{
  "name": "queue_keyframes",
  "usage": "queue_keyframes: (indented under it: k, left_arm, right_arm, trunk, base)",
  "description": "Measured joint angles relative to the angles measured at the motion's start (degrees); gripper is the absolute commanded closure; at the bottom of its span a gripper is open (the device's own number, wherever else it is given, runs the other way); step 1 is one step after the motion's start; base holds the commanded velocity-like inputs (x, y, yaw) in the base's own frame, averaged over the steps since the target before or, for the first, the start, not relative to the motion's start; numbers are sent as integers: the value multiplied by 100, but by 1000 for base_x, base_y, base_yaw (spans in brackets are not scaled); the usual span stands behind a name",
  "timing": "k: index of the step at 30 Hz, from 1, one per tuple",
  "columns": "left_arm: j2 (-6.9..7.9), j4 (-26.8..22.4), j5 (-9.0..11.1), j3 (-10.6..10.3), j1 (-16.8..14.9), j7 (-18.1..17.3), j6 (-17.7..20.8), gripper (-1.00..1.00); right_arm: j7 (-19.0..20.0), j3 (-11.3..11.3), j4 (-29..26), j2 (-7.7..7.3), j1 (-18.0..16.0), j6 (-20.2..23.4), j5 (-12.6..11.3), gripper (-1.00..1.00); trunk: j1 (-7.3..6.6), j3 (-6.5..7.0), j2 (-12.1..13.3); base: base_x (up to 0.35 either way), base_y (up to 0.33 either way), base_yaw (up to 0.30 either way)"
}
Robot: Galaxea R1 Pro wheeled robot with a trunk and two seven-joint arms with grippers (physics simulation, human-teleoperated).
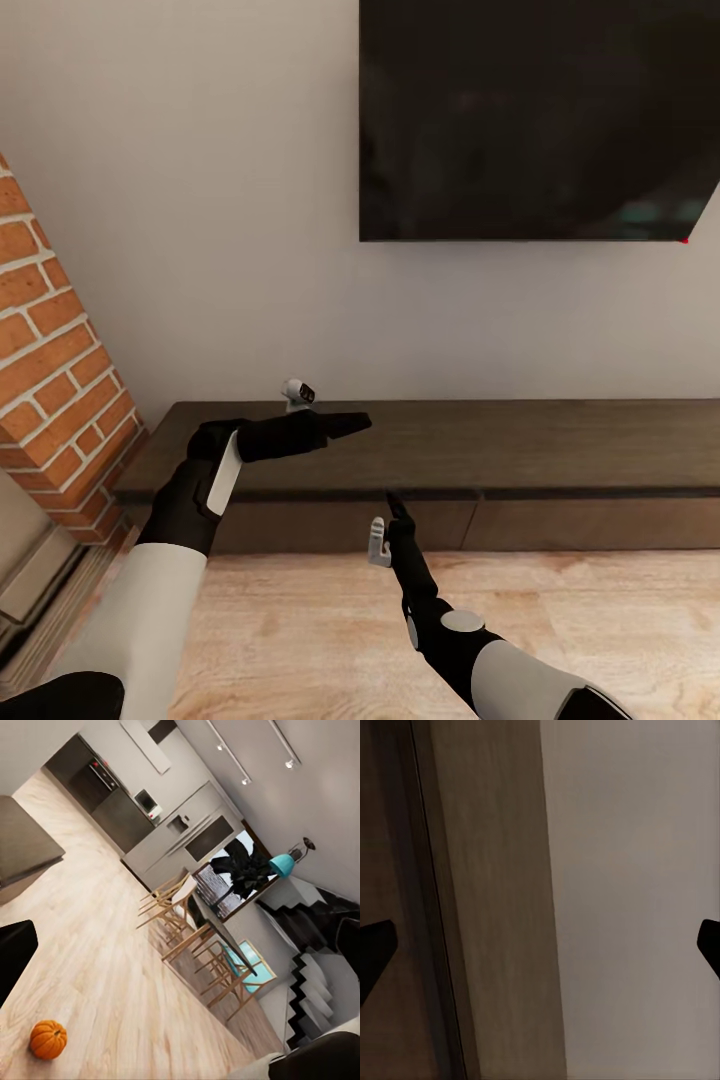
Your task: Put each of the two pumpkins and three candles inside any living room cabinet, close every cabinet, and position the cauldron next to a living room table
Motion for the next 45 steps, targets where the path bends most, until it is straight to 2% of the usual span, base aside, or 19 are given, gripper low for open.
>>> queue_keyframes:
  k: [8, 11, 12, 13, 16, 45]
  left_arm:
    - [-11, 0, 0, -8, 0, 2, 0, -100]
    - [-13, 0, 0, -9, 0, 3, 0, -100]
    - [-14, 0, 0, -9, 0, 3, 0, -100]
    - [-14, 0, 0, -9, 0, 3, 0, -100]
    - [-14, 0, 0, -9, 0, 4, 0, -100]
    - [-8, 13, 0, -1, 0, 5, 18, -100]
  right_arm:
    - [-256, -55, -42, 0, -61, 135, -20, -100]
    - [-305, -355, 1, 0, -194, 153, -25, -100]
    - [-311, -501, 15, 0, -230, 156, -23, -100]
    - [-312, -753, 33, 0, -275, 151, -21, -100]
    - [-313, -911, 49, 0, -299, 145, -12, -100]
    - [-269, -959, 195, 0, -299, 78, 27, -100]
  trunk:
    - [176, -143, -321]
    - [242, -197, -441]
    - [264, -215, -481]
    - [286, -233, -521]
    - [351, -287, -642]
    - [988, -808, -1805]
  base:
    - [0, 0, 0]
    - [0, 0, 0]
    - [0, 0, 0]
    - [0, 0, 0]
    - [0, 0, 0]
    - [0, 0, 0]
